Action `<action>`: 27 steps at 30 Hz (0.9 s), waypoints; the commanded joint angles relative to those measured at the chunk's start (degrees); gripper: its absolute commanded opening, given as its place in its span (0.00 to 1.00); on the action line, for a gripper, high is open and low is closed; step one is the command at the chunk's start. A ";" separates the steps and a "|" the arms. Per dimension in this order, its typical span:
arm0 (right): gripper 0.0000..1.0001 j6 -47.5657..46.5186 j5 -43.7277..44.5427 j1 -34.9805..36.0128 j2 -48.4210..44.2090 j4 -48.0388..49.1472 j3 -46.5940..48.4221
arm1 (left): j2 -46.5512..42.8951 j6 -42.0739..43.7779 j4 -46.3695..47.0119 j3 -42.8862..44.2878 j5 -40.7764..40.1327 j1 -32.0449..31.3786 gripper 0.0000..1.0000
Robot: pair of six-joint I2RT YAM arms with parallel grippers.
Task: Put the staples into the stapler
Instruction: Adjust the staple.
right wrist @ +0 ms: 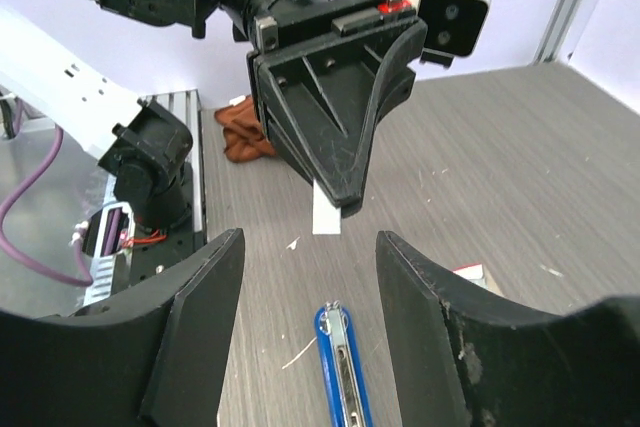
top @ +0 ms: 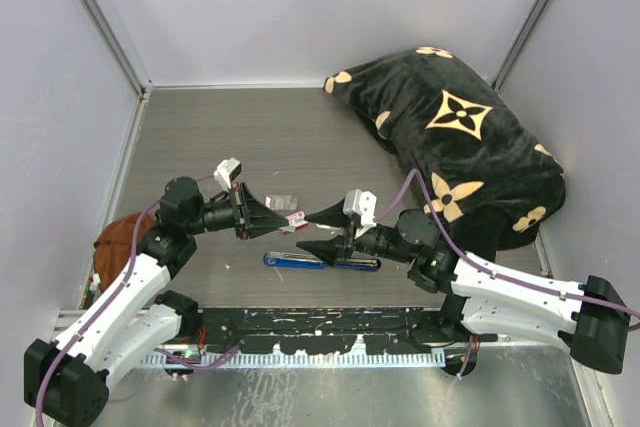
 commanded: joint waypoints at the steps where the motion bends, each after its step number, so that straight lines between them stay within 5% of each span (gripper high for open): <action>1: 0.61 -3.97 4.41 1.87 0.28 9.03 -0.41 | -0.67 -1.00 3.90 1.76 1.67 0.03 0.11; 27: 0.38 -8.07 4.61 2.90 5.68 12.59 -0.59 | -0.91 -3.26 7.10 1.36 2.48 0.02 0.09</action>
